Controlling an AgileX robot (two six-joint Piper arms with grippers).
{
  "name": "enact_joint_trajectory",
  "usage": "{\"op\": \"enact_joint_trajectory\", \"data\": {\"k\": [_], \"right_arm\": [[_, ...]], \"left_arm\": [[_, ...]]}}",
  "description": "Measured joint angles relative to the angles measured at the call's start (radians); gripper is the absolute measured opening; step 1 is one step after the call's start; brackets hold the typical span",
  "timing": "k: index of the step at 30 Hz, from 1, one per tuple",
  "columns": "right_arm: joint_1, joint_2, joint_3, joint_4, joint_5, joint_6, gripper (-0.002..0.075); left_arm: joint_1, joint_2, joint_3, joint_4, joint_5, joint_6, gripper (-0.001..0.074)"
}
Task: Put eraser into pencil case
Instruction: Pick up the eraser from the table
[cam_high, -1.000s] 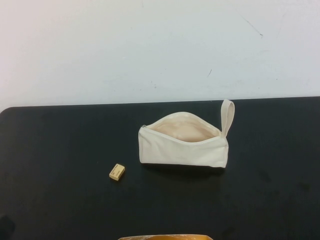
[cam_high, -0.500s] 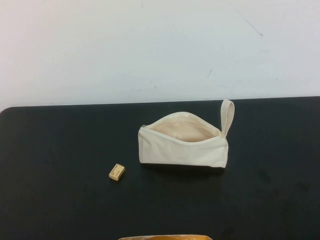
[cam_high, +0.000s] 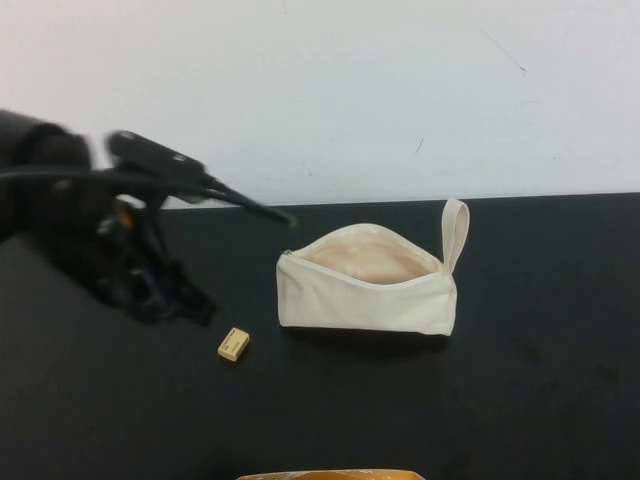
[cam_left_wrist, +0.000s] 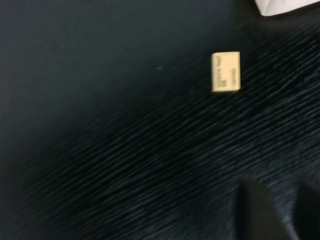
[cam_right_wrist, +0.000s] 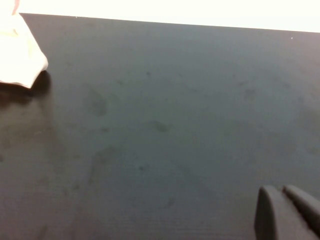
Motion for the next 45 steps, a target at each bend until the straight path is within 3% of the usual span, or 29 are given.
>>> {"op": "enact_joint_trajectory", "data": {"k": [6,9,19,41,45], "right_arm": [[0.000,0.000,0.000,0.000,0.000,0.000,-0.0001],[0.000,0.000,0.000,0.002,0.000,0.000,-0.0001],[0.000,0.000,0.000,0.002,0.000,0.000,-0.0001],[0.000,0.000,0.000,0.002,0.000,0.000,-0.0001],[0.000,0.000,0.000,0.002,0.000,0.000,-0.0001]], "left_arm": [[-0.005,0.219,-0.118,-0.056,0.014,-0.004,0.0504],[-0.005,0.299,-0.155,-0.062,0.010,0.005,0.0556],[-0.007,0.461,-0.195,-0.063,-0.091,0.024,0.0421],[-0.007,0.565,-0.204,-0.078,-0.156,0.028,0.0399],[-0.007,0.567,-0.204,-0.078,-0.156,0.028,0.0263]]}}
